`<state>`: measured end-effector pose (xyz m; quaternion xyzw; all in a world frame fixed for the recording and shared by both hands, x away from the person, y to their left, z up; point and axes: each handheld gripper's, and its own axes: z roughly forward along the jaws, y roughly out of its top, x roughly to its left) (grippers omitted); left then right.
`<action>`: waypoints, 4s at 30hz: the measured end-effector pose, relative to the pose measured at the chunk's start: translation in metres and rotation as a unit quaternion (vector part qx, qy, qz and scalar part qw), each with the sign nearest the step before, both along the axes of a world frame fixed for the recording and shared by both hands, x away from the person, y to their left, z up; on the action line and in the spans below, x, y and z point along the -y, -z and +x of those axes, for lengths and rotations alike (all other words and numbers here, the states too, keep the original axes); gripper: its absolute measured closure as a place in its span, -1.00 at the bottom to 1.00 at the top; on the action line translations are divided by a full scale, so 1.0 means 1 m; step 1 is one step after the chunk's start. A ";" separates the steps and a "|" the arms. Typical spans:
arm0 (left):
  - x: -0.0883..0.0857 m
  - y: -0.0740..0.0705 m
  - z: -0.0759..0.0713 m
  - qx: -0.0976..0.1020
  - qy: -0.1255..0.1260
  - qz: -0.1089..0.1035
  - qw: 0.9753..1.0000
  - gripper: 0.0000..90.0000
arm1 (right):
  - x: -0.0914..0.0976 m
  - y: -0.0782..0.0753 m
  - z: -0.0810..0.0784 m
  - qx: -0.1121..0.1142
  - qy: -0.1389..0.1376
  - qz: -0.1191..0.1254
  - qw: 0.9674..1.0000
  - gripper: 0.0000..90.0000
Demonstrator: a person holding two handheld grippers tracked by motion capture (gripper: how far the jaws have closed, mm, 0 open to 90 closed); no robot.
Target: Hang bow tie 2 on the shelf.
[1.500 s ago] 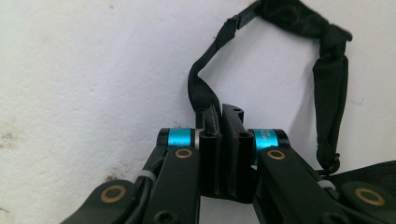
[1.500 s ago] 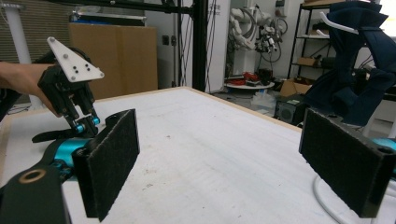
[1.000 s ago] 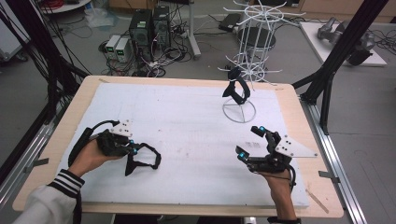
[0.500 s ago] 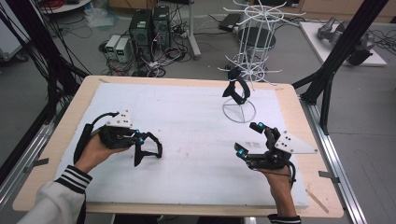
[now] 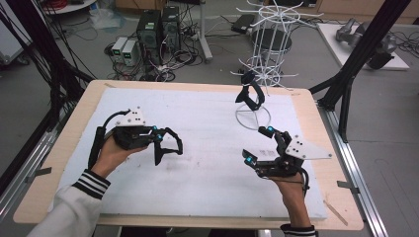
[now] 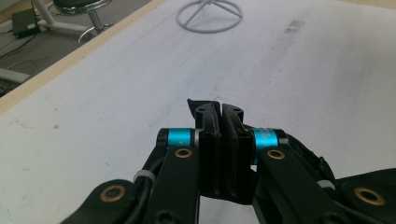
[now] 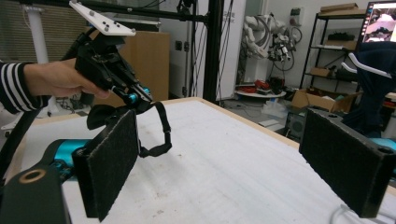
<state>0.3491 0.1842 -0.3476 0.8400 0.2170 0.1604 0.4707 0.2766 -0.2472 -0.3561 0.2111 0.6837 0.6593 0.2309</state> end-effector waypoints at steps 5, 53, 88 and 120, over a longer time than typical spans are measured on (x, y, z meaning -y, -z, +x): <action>0.006 -0.009 0.003 0.011 -0.003 -0.017 1.000 0.89 | -0.004 -0.004 0.002 0.002 -0.007 0.000 1.000 -0.74; 0.073 -0.049 0.008 0.060 -0.002 -0.114 0.992 0.89 | -0.094 -0.010 0.019 -0.035 -0.088 -0.014 0.995 -0.74; 0.090 -0.055 0.002 0.085 -0.027 -0.119 0.989 0.90 | -0.114 -0.010 0.019 -0.037 -0.042 -0.020 0.998 0.46; 0.079 -0.049 0.011 0.043 -0.002 -0.172 0.984 -0.51 | -0.105 -0.013 0.017 -0.029 -0.068 -0.013 0.997 0.96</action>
